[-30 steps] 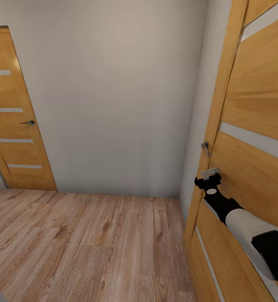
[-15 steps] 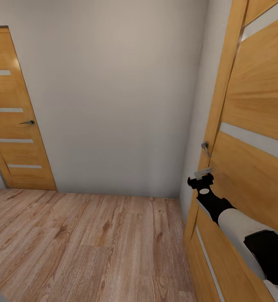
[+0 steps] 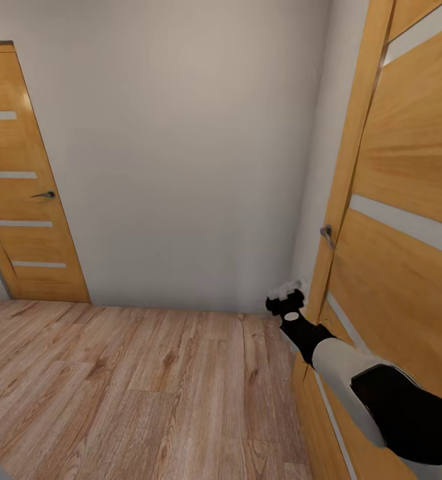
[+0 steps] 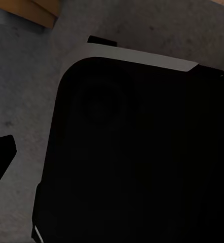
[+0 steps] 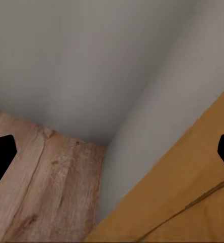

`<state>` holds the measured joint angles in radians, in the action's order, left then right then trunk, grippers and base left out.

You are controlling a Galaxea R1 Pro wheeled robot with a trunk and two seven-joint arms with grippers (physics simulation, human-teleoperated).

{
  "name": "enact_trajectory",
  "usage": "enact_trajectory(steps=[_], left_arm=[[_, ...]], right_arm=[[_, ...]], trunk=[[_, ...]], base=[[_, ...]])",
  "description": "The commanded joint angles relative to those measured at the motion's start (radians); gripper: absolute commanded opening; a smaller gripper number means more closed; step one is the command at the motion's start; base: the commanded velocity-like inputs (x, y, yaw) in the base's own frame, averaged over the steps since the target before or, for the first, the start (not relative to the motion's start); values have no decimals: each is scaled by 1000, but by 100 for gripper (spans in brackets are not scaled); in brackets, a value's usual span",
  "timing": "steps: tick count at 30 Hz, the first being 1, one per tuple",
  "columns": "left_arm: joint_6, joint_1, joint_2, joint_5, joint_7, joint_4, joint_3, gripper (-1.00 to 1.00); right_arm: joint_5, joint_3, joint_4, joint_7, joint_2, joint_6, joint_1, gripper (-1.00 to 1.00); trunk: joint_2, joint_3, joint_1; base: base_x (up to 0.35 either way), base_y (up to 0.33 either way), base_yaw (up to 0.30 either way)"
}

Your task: Move the two storage containers from the living room to the garage. In the garage, place one container on the floor and stack the other container on top of it (either order is fine).

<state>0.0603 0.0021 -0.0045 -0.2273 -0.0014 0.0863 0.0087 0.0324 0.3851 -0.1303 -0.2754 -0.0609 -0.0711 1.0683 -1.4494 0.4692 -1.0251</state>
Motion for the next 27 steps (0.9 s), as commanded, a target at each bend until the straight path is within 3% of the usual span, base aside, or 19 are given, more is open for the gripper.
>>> enact_trajectory(steps=[1, 2, 5, 7, 13, 17, 23, 27], left_arm=[[2, 1, 0, -6, 0, 1, 0, 100], [2, 1, 0, -6, 0, 1, 0, 100], [1, 1, 0, -6, 0, 1, 1, 100], [2, 1, 0, -6, 0, 1, 1, 100], [2, 1, -1, -6, 0, 1, 1, 100], [2, 1, -2, -6, 0, 1, 1, 100], [2, 1, -2, -6, 0, 1, 1, 100], [2, 1, -2, -6, 0, 1, 1, 100]], right_arm=[[5, 0, 27, -3, -17, -9, -1, 100], [4, -1, 89, 5, -54, -34, -3, 100], [2, -1, 138, 33, -81, -57, -3, 100], [1, -1, 153, 63, -85, -63, -3, 100], [3, 0, 161, 104, -81, -63, -24, 100], [3, 0, 162, 122, -57, -64, -69, 100], [2, 0, 162, 253, -43, -62, -92, 100], [6, 2, 162, 292, -45, -62, -98, 100]], trunk=[[-1, 1, 0], [-1, 1, 0], [-1, 1, 0], [-1, 1, 0], [-1, 1, 0], [-1, 1, 0], [-1, 1, 0], [-1, 1, 0]], base=[[0, 0, 0], [0, 0, 0], [0, 0, 0], [0, 0, 0], [0, 0, 0], [0, 0, 0], [0, 0, 0], [0, 0, 0]])
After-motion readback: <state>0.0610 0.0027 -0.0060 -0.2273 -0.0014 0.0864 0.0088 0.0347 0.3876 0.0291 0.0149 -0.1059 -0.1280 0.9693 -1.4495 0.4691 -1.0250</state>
